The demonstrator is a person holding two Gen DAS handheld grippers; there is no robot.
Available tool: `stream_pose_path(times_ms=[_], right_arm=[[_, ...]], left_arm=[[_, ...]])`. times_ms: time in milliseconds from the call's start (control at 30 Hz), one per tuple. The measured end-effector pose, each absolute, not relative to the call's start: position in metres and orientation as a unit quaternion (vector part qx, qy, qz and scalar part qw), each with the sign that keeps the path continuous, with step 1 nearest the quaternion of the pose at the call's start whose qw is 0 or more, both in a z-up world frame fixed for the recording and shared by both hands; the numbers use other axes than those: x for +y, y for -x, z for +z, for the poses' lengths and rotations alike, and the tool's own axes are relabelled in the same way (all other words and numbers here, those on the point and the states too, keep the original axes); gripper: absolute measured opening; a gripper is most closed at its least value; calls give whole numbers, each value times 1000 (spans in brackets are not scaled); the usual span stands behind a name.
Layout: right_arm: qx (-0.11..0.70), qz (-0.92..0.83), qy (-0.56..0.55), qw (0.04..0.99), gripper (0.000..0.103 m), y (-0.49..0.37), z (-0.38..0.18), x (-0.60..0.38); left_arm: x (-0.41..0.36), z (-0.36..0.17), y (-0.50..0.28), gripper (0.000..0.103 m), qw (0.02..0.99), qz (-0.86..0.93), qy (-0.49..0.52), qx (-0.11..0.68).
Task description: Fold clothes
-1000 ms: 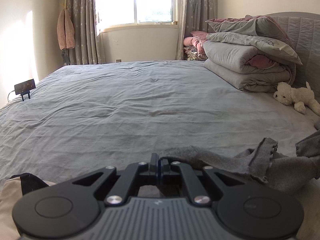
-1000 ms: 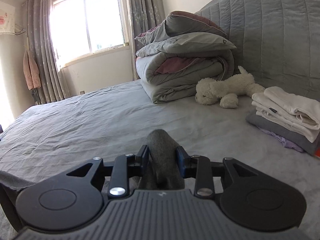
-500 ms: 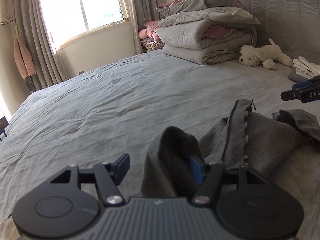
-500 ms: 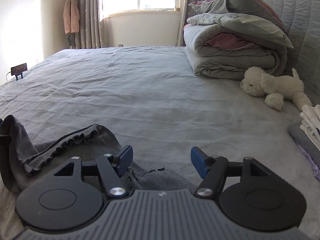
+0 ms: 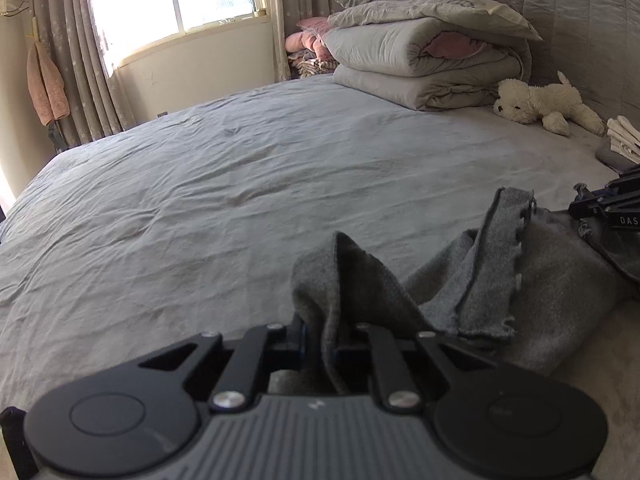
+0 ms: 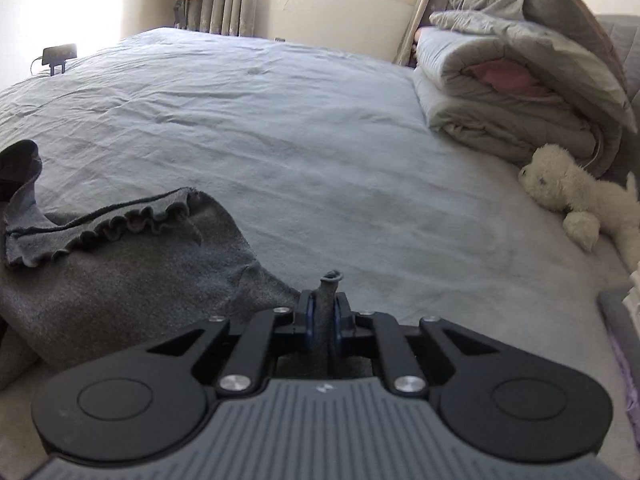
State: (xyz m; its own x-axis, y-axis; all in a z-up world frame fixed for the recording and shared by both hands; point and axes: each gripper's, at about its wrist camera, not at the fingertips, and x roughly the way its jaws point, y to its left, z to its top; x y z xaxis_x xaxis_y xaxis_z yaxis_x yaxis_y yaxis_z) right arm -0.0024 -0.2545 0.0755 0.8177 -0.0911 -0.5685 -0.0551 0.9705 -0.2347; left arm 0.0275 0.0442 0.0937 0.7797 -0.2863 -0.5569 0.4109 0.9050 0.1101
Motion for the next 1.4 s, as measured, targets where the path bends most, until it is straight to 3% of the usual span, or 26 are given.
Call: stream_pose_path(times_ms=[233,533,800,933,1000,1100,1267,1333,1400], right_arm=[[123,-63,163,977,8,53,118,-251],[-11,-90,174,981,7,88,152,-236],[-180,-129,156,963,7,166,248,-232],[-227,-162,129,952,6,176,285,-252],[-202,-146,119,961,6,165,289,-262],[-94,-114,131,980,7,117,252,-268],[260,49,-9,964,11,7,117,-279],[340,65,-14,938,16,-21,86,-270],[368,97,-5,925,17,-32,73,-254]], left_arm=[[85,142,-6,10,970,-162,-35,178],[111,189,37,10,980,-174,12,97],[133,287,110,10,973,-224,54,-25],[127,302,99,10,968,-241,62,-18],[118,297,83,10,969,-240,50,-1],[101,241,37,11,966,-236,10,102],[79,110,-40,11,930,-144,-102,322],[75,91,-39,11,922,-126,-157,330],[79,98,-35,11,925,-140,-146,321]])
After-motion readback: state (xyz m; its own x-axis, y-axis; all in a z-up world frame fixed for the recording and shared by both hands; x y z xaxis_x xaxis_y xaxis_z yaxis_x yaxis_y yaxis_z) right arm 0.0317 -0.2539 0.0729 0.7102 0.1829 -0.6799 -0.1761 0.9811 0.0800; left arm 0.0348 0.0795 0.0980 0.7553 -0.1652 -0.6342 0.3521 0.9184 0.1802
